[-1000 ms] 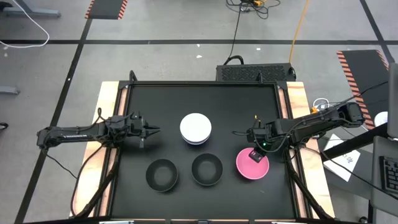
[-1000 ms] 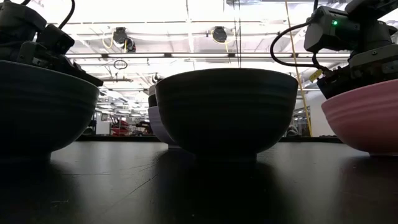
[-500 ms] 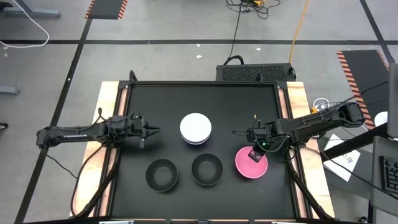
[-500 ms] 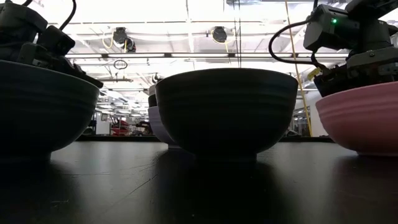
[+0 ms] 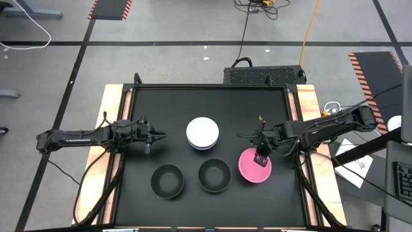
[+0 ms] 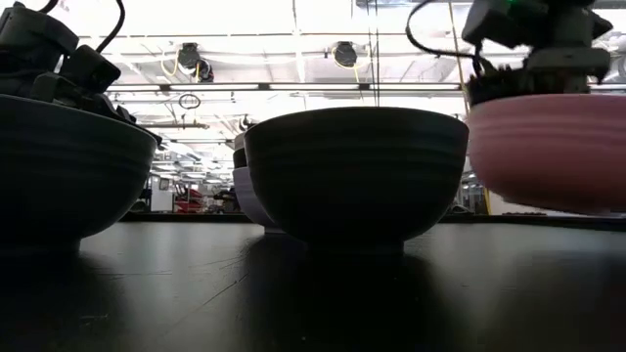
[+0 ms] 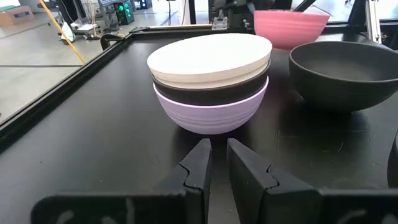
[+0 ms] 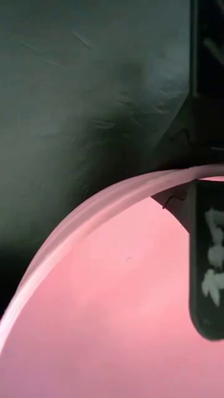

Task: Nest bowls inside each other
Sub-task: Stack the pink bowl on top of the white bowl

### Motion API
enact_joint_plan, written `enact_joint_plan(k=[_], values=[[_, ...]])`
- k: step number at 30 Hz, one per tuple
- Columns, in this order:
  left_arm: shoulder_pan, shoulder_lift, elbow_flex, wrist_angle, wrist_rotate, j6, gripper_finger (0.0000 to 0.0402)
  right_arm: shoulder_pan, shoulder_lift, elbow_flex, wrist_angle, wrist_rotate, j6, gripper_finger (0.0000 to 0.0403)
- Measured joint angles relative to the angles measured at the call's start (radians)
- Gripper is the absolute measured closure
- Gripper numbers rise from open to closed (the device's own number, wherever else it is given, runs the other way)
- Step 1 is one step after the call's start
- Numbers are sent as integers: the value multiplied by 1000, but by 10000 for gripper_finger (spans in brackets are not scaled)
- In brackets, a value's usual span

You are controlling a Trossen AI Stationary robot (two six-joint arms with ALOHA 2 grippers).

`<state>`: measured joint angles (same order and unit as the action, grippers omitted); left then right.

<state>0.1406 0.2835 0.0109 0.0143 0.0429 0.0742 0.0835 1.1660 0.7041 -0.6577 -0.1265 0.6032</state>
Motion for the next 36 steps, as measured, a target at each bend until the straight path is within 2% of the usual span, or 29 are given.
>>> enact_joint_plan(k=[14,30,36], values=[[0,0,0,0,0,0,346,-22,-1,235,-107,77,-174,403],[0,0,0,0,0,3,346,-90,0,459,-390,74,-204,403],[0,0,0,1,0,3,346,-140,0,514,-345,74,-280,403]])
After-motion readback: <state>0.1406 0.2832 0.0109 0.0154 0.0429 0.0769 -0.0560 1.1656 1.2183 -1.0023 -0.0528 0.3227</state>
